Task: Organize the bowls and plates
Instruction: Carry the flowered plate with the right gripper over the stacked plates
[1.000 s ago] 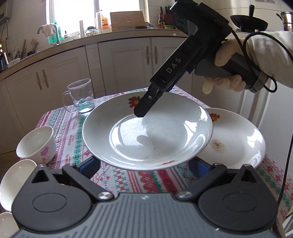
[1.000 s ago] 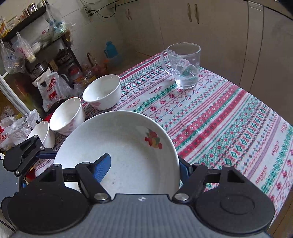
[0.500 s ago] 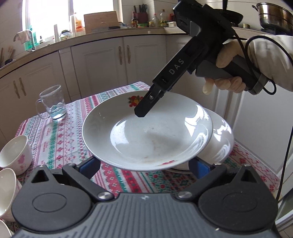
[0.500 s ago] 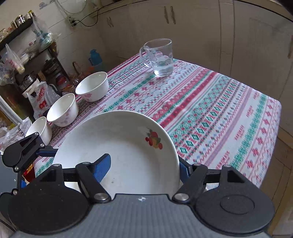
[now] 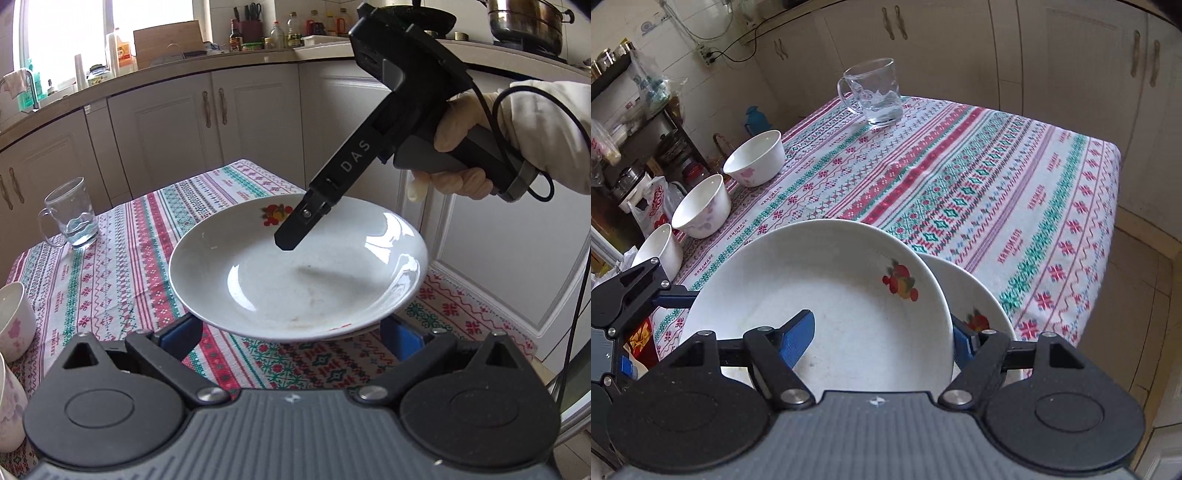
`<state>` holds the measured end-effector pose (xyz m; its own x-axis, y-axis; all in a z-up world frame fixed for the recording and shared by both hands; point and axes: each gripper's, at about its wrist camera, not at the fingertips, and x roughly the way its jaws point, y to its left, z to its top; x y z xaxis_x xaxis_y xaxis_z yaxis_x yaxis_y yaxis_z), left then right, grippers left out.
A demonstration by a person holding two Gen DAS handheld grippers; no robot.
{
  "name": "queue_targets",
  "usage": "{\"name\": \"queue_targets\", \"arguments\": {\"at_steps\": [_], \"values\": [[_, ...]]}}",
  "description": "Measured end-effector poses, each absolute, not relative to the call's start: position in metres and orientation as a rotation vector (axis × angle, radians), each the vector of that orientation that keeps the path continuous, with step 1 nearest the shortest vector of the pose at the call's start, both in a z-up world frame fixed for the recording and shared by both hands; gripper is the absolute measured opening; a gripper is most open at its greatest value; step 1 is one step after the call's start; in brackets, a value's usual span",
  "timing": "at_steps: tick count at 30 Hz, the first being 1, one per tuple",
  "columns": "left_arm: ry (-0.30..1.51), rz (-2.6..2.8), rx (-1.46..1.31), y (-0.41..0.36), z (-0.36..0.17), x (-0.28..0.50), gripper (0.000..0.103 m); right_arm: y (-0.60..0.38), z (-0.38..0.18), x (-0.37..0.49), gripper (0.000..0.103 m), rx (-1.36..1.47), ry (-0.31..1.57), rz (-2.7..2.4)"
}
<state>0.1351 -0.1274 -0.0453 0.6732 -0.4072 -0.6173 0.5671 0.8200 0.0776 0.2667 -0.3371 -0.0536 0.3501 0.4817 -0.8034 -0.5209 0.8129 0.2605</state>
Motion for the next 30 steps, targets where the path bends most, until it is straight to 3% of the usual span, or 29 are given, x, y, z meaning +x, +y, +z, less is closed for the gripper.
{"name": "queue_targets", "arguments": {"at_steps": [21, 30], "values": [[0.651, -0.599, 0.285, -0.135, -0.050, 0.145, 0.102, -0.353, -0.067, 0.257, 0.081, -0.043, 1.060, 0.589], [0.644, -0.612, 0.272, -0.132, -0.050, 0.146, 0.102, -0.351, -0.063, 0.255, 0.089, -0.057, 1.082, 0.576]]}}
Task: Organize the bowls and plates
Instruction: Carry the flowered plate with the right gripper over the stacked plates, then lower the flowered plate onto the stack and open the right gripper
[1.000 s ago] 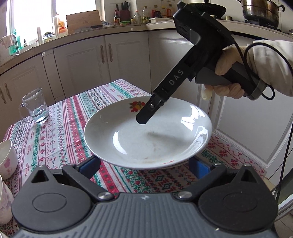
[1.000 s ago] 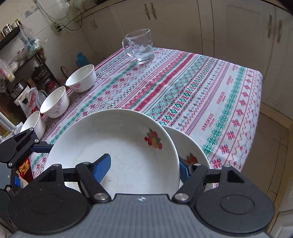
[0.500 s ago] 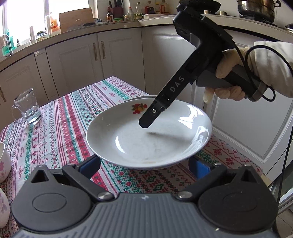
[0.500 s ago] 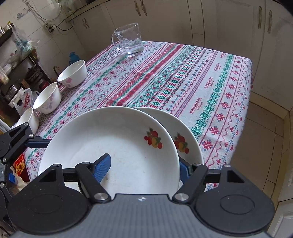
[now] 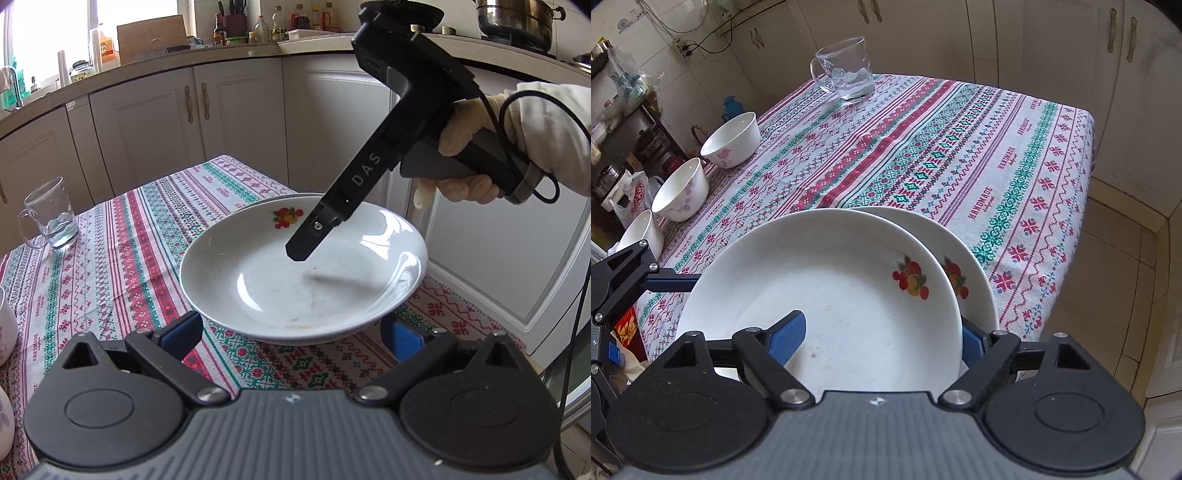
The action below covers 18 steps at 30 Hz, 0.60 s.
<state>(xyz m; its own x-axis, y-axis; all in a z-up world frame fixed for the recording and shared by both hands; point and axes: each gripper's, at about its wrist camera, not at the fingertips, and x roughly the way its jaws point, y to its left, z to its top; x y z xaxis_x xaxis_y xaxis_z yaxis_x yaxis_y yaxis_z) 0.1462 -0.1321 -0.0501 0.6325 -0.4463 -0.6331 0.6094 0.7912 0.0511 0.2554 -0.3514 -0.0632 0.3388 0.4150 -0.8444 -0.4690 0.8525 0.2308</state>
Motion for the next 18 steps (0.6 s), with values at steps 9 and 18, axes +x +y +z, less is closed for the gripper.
{"name": "queue_targets", "arguments": {"at_steps": [9, 18], "values": [[0.614, -0.630, 0.273, -0.134, -0.048, 0.143, 0.102, -0.351, -0.058, 0.254, 0.092, -0.082, 1.094, 0.559], [0.622, -0.635, 0.255, -0.133, -0.049, 0.147, 0.102, -0.348, -0.052, 0.252, 0.097, -0.114, 1.110, 0.546]]}}
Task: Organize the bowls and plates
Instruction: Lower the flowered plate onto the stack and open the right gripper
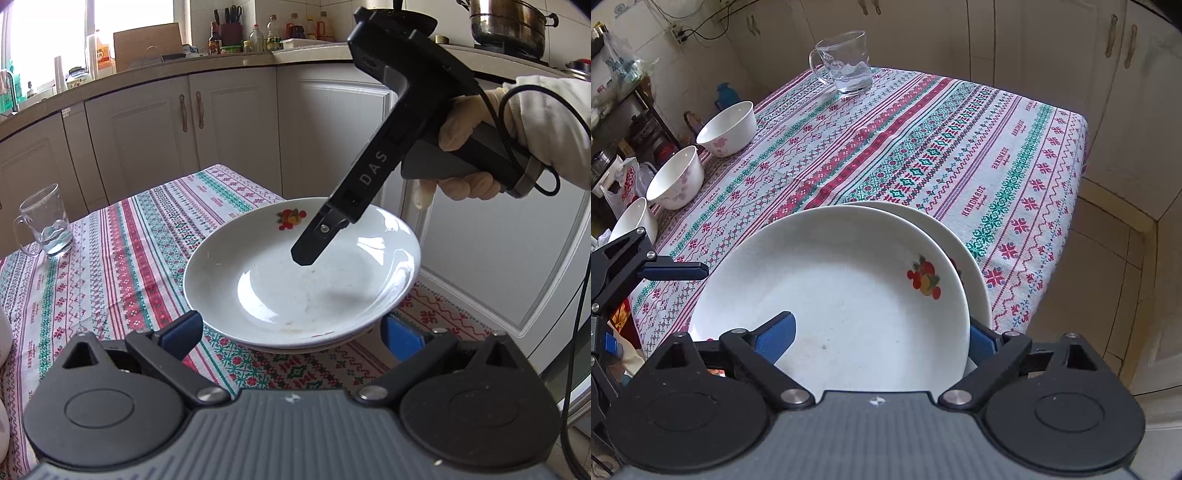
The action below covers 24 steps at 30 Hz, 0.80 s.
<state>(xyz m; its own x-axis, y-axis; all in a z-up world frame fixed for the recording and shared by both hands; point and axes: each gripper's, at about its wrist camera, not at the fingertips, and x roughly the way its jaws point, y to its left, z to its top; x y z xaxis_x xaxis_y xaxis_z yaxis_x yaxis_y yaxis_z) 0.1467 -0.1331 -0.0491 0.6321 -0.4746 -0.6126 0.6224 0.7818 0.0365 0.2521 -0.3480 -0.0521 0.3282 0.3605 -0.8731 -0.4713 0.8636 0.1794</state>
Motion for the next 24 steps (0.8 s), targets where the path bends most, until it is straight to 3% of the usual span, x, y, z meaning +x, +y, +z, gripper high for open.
{"name": "queue_targets", "arguments": {"at_steps": [24], "values": [[0.630, -0.630, 0.233, -0.130, -0.052, 0.158, 0.102, -0.351, -0.044, 0.239, 0.103, -0.189, 1.120, 0.477]]}}
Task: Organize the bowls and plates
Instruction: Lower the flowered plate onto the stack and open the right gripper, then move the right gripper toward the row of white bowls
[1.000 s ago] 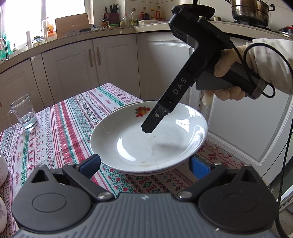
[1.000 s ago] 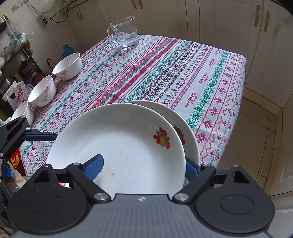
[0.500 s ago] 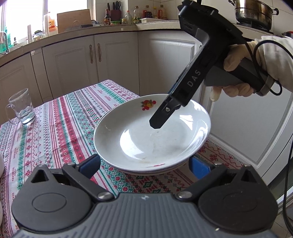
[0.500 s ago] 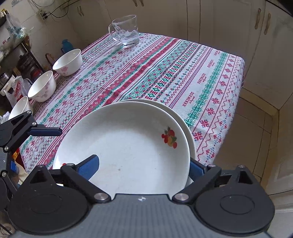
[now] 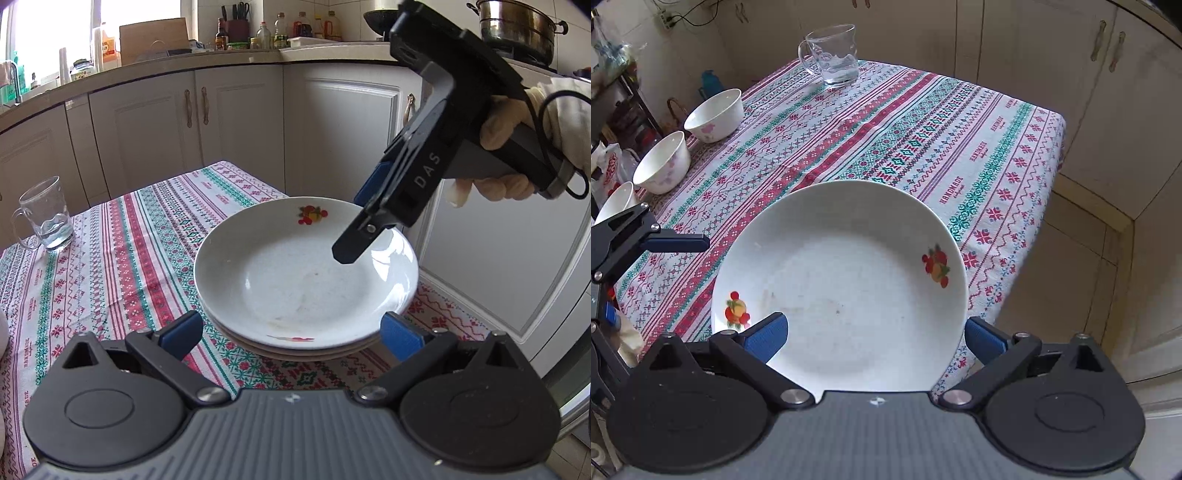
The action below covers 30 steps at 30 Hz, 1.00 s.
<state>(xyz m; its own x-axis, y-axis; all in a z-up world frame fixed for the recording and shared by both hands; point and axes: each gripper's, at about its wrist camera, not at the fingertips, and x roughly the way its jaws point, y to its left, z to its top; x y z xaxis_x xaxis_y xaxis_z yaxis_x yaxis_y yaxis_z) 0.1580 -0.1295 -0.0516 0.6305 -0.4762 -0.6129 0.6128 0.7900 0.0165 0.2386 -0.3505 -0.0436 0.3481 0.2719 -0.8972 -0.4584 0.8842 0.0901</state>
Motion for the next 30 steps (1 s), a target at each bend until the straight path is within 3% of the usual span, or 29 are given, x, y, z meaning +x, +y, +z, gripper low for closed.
{"name": "queue_targets", "arguments": {"at_steps": [14, 30], "values": [[0.554, -0.629, 0.271, -0.110, -0.038, 0.146, 0.102, -0.323, -0.021, 0.203, 0.103, -0.249, 0.925, 0.395], [0.558, -0.521, 0.248, -0.001, -0.020, 0.107, 0.102, -0.206, -0.019, 0.129, 0.103, -0.233, 0.628, 0.315]]}}
